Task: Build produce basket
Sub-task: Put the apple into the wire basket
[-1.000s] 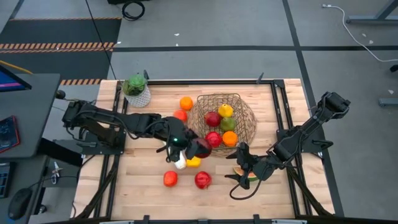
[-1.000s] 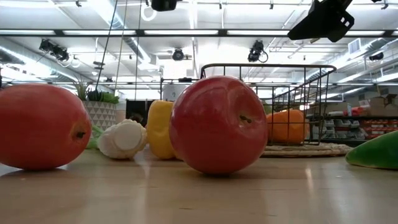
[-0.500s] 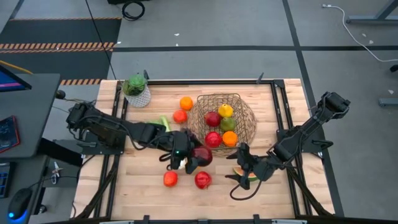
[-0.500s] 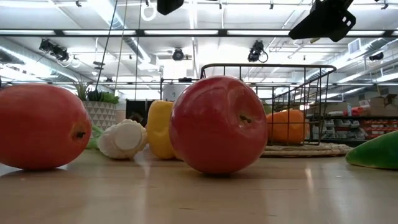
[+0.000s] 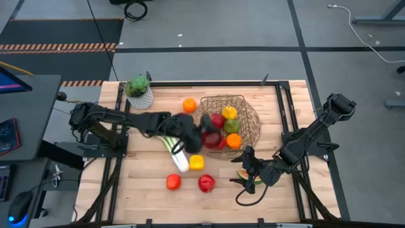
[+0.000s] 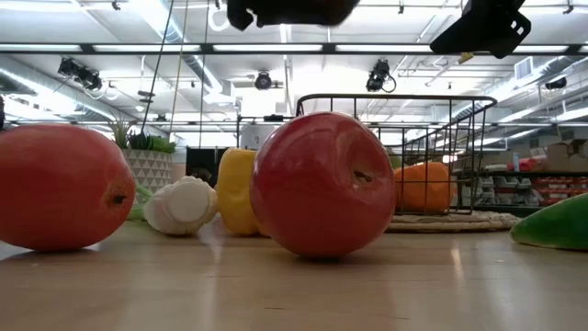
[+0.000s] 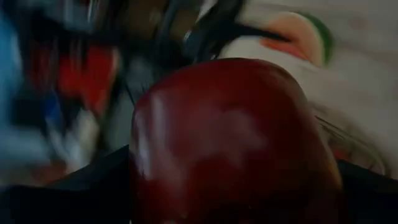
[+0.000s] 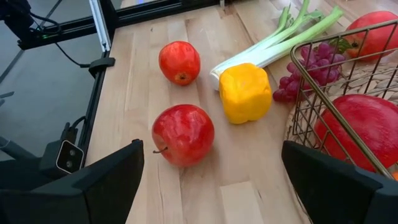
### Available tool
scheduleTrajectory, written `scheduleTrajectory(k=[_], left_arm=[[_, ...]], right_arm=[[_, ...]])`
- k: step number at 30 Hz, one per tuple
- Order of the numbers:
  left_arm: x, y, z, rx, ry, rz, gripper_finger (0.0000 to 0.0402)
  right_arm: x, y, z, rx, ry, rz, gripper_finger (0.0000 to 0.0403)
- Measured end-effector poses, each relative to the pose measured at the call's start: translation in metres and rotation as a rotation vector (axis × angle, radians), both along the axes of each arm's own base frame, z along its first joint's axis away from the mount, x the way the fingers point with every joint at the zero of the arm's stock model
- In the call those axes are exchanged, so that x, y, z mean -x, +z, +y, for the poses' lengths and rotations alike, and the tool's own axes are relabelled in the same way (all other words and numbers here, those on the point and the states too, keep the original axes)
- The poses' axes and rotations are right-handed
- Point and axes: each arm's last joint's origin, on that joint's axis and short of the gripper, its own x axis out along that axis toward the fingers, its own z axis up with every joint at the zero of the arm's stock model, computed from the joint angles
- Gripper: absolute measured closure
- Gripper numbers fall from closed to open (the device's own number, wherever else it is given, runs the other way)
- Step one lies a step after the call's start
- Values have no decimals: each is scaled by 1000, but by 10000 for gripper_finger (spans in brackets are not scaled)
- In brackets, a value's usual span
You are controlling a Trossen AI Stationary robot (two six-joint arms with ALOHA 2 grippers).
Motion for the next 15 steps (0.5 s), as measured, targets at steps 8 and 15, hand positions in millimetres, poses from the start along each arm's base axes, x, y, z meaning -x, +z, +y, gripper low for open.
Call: scheduleTrajectory(k=[8, 15], left_arm=[[2, -5, 40, 746, 480, -10, 44], [5, -11, 47, 1162, 750, -14, 44]], right_arm=[[0, 0, 0, 4, 2, 0, 19], [0, 0, 0, 8, 5, 0, 19]])
